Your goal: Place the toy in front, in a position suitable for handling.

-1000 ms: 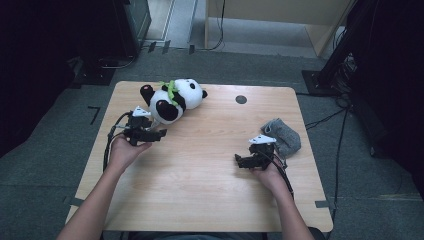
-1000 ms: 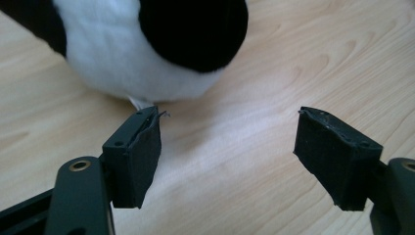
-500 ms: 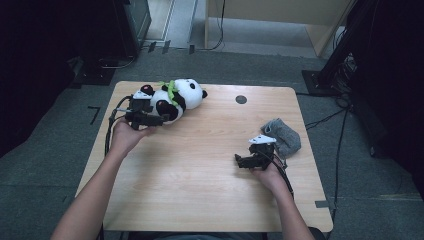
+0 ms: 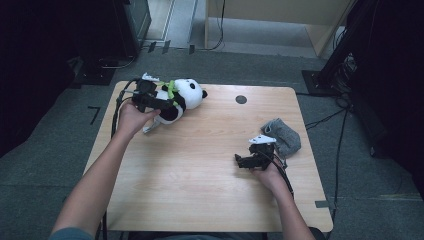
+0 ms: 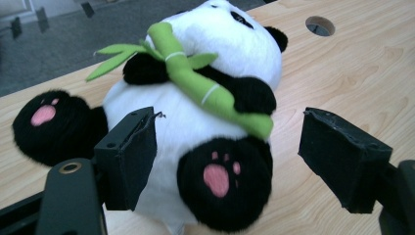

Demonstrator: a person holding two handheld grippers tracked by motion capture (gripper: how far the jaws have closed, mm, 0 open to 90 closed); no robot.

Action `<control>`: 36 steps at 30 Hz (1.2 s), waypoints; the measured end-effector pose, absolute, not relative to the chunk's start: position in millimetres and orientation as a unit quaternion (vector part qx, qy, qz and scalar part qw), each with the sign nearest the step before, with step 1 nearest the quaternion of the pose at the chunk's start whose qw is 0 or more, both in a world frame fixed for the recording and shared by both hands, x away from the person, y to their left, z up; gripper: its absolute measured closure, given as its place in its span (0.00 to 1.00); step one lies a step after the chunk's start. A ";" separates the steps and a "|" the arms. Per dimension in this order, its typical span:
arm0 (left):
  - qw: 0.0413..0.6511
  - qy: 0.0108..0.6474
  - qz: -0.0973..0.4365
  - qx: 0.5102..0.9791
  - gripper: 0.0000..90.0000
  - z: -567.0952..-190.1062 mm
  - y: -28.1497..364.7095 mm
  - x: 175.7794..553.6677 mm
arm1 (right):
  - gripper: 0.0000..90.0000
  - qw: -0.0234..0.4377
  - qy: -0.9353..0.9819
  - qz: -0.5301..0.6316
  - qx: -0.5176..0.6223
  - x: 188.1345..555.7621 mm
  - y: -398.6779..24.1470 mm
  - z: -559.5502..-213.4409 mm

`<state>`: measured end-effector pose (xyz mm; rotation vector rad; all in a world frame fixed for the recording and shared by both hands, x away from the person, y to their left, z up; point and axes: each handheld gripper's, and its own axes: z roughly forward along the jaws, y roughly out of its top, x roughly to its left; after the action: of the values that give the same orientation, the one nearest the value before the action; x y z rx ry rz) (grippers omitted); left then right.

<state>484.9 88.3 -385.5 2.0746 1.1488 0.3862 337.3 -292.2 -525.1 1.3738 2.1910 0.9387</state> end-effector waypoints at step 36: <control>0.319 0.502 0.149 0.790 0.52 -416.8 70.2 535.4 | 0.00 0.193 0.782 0.335 0.489 336.3 -290.9 -525.0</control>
<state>535.4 70.2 -416.8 2.0764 1.3212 0.3930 336.3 -290.9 -525.0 1.3707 2.1943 0.9389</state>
